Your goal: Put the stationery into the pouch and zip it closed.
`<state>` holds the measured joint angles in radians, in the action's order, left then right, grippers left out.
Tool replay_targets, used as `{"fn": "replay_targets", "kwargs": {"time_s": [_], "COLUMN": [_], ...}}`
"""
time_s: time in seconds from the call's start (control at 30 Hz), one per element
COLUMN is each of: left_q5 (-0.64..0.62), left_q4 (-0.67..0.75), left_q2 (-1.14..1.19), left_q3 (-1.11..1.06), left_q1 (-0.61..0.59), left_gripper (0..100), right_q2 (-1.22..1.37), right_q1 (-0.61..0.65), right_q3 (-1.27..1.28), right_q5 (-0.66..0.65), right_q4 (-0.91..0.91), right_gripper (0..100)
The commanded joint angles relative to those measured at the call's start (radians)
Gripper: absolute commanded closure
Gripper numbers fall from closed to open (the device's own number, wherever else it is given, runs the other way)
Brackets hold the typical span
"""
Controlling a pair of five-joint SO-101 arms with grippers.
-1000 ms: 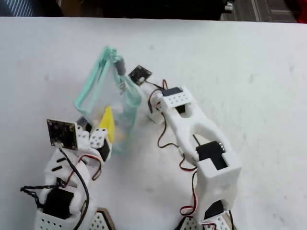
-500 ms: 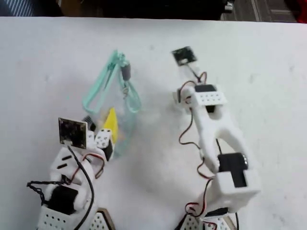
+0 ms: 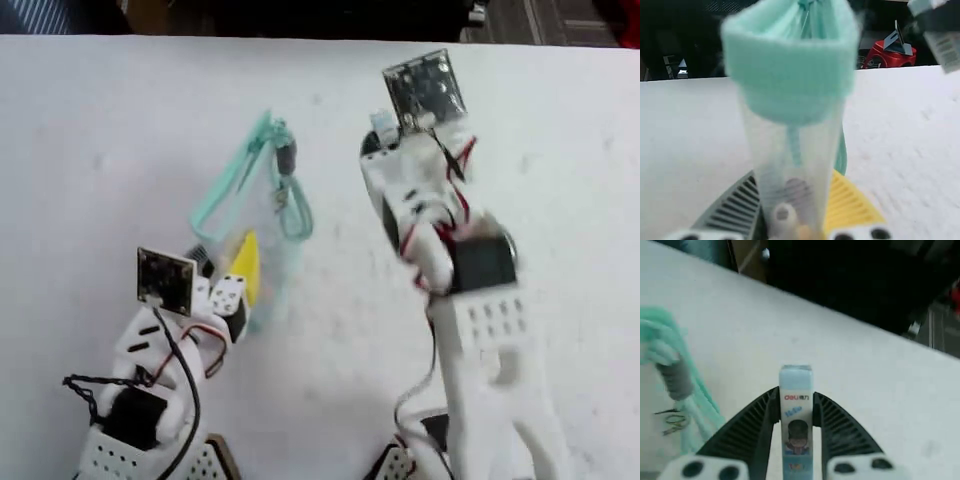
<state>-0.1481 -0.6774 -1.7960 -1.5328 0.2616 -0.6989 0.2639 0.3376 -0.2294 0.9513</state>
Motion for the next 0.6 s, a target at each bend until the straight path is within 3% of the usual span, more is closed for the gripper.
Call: {"fn": "replay_targets", "kwargs": {"time_s": [0.0,0.1,0.3,0.57], "left_q5": [0.006,0.006,0.006,0.008], "left_q4": [-0.014,-0.017,-0.017,-0.017], "left_q2": [-0.012,-0.012,-0.012,-0.012], "left_q3": [0.023,0.025,0.025,0.026], "left_q1": [0.016,0.016,0.018,0.012], "left_gripper": [96,96,96,96], "right_q2": [-0.234,-0.364,-0.513,-0.527], "right_q1": [0.094,0.199,0.326,0.335], "right_q3": [-0.015,-0.015,-0.015,-0.006], "right_q5": [-0.1,-0.176,-0.169,0.057], "right_q4": [0.038,0.074,0.042,-0.093], "right_gripper": [98.3,98.3,98.3,98.1]}}
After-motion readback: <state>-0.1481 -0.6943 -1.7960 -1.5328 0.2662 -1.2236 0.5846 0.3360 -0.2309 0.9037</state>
